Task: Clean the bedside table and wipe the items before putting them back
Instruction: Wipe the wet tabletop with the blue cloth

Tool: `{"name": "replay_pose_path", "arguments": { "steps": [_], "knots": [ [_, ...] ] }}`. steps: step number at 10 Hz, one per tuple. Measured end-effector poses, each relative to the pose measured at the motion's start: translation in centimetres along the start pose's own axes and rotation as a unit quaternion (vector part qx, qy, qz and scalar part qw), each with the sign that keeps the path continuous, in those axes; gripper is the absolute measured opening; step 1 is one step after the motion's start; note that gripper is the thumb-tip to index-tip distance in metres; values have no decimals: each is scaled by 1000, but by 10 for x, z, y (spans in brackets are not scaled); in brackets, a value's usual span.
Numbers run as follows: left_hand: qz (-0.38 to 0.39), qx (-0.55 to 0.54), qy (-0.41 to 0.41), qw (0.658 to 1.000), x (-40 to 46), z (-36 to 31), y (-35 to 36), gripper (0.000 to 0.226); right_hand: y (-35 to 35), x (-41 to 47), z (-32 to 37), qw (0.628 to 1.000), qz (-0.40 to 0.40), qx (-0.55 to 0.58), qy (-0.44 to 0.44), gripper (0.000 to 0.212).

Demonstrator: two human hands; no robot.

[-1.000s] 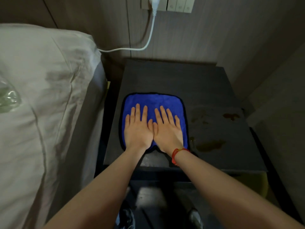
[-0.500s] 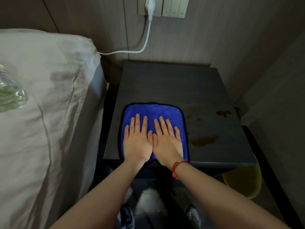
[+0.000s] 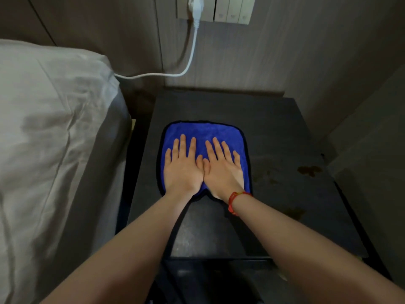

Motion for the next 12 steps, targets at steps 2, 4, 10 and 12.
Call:
{"name": "replay_pose_path", "arguments": {
  "steps": [2, 4, 10, 12],
  "knots": [
    [-3, -6, -3, 1000, 60, -17, 3, 55, -4, 62, -21, 1000, 1, 2, -2, 54],
    [0, -3, -6, 1000, 111, -33, 5, 55, -9, 115, -41, 1000, 0, -5, 3, 53],
    [7, 9, 11, 1000, 110, -39, 4, 55, -9, 112, -45, 1000, -7, -6, -3, 54],
    [10, 6, 15, 1000, 64, -32, 1, 55, -4, 68, -36, 1000, -10, -2, 0, 54]
  ]
}}
Point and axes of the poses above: each hand's wrist, its own x-axis towards the middle knuckle, its own y-axis out of the palm, z = x × y, the point moved 4 cm from there along x, towards the middle knuckle, and after that the axes turned 11 degrees about -y, right-handed, at the moved point
